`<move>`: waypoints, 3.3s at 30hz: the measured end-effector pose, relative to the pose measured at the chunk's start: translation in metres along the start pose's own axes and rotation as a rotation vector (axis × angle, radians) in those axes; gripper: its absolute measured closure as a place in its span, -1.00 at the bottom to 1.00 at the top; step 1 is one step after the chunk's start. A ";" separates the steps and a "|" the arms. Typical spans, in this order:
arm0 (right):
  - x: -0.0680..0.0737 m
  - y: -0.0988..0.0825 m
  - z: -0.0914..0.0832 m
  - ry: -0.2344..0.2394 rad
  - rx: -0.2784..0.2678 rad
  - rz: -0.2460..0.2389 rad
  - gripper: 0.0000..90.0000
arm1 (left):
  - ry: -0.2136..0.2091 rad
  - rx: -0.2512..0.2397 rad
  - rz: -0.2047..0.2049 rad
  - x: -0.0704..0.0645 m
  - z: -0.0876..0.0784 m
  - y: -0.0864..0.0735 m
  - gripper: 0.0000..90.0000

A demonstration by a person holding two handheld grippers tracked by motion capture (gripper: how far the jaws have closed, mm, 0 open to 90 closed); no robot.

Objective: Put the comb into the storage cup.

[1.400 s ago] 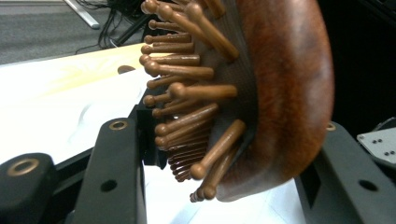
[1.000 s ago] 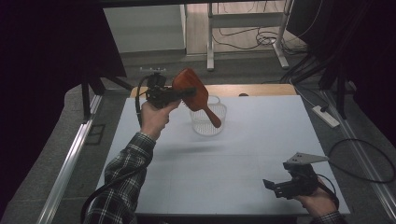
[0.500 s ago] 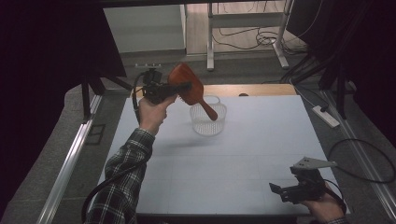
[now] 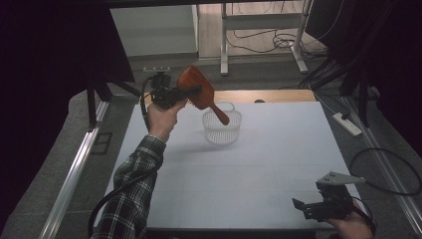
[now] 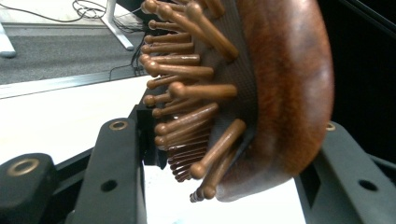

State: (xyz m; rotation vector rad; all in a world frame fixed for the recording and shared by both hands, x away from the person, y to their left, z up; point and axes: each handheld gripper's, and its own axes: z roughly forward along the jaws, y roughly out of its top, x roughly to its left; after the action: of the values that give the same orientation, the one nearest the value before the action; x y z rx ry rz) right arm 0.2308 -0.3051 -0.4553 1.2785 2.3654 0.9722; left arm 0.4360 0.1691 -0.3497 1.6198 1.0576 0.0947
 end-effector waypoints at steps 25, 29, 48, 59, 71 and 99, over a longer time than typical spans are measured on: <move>0.001 -0.002 -0.001 -0.004 -0.004 -0.010 -1.00 | 0.054 0.015 -0.012 0.005 0.033 -0.018 0.14; 0.001 -0.002 -0.001 -0.004 0.000 -0.009 -1.00 | 0.050 0.015 -0.017 0.006 0.038 -0.024 0.14; 0.001 -0.002 0.000 -0.002 0.009 -0.012 -0.99 | 0.058 0.017 -0.067 0.014 0.058 -0.050 0.14; 0.001 -0.001 0.000 -0.005 0.016 -0.009 -0.99 | 0.070 0.033 -0.086 0.017 0.066 -0.062 0.14; 0.000 -0.001 0.001 -0.002 0.025 -0.005 -0.99 | 0.082 0.026 -0.107 0.021 0.069 -0.070 0.14; 0.000 0.000 0.003 -0.002 0.045 -0.006 -0.98 | 0.100 0.028 -0.176 0.037 0.064 -0.080 -0.04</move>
State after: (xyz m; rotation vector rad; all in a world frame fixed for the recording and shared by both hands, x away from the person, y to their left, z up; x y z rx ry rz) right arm 0.2324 -0.3036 -0.4576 1.2869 2.4008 0.9201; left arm 0.4484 0.1422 -0.4546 1.5525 1.2790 0.0433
